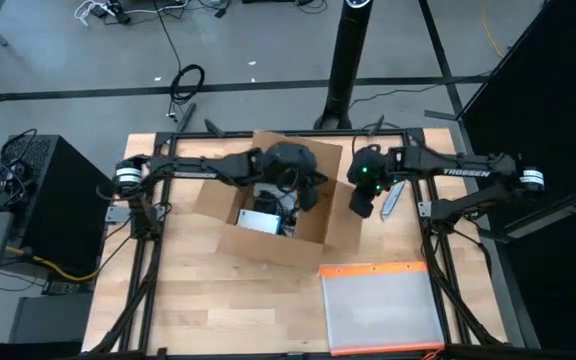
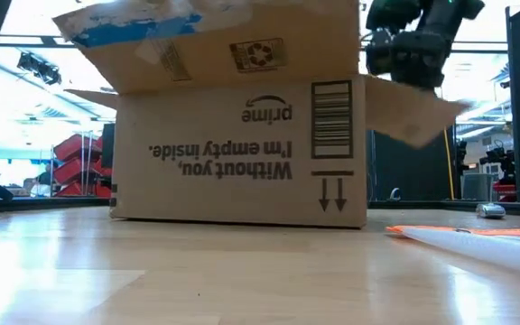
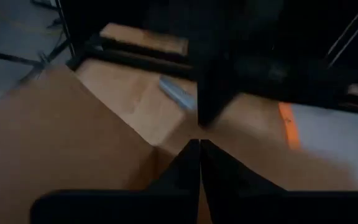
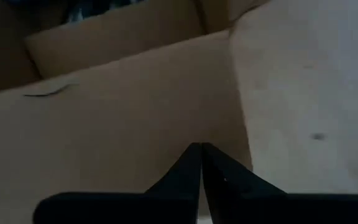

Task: Unpack boxes
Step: Open the cardboard box using the cutter, then open the transparent zip bag

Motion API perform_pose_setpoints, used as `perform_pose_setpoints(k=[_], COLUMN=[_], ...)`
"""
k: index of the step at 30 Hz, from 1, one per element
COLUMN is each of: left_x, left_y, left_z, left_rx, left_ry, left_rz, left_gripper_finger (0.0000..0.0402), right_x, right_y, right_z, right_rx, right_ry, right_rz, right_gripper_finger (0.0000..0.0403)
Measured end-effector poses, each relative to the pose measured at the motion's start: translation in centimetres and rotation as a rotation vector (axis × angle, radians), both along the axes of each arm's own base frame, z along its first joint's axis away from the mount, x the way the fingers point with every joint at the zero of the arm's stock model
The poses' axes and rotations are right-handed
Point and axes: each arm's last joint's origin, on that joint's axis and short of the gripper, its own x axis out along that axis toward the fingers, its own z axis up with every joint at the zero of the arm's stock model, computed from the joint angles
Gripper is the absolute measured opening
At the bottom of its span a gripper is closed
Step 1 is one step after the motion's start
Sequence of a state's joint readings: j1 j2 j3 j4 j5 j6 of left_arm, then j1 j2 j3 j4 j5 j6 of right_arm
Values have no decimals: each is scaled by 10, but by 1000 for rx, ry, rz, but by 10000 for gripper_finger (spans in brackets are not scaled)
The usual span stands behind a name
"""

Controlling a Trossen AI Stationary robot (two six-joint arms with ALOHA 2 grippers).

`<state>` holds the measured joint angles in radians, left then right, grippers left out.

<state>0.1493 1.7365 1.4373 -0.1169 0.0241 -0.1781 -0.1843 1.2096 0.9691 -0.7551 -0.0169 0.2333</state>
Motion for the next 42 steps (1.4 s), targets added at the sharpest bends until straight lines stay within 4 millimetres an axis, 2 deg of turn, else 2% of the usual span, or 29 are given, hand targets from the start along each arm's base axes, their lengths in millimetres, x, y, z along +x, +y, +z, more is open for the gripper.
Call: perform_pose_setpoints(k=[7,10,15,20,23,31,38,42], left_x=[-36,-51,-63,-70,-73,-81,-95,-99], left_y=[-5,-12,-39,-81,-102,-149,-189,-197], left_z=[43,53,49,29,23,29,35,35], left_rx=[-29,-80,-214,-264,-240,-170,-123,-86], left_ry=[-40,-22,105,280,291,223,157,152], left_rz=[19,34,32,40,73,16,-32,-50], left_gripper_finger=[3,1,5,1,3,3,3,2], right_x=[3,5,8,-5,-17,-4,-20,-24], right_y=[12,14,9,21,42,124,202,241], right_z=[-38,-43,-36,2,25,24,19,-5], right_rx=[34,-15,-102,-100,-60,207,418,435], right_ry=[-63,-87,-133,-115,-97,-73,35,124], right_rz=[100,141,198,257,317,364,395,396], right_gripper_finger=[0,0,0,0,2,51,95,127])
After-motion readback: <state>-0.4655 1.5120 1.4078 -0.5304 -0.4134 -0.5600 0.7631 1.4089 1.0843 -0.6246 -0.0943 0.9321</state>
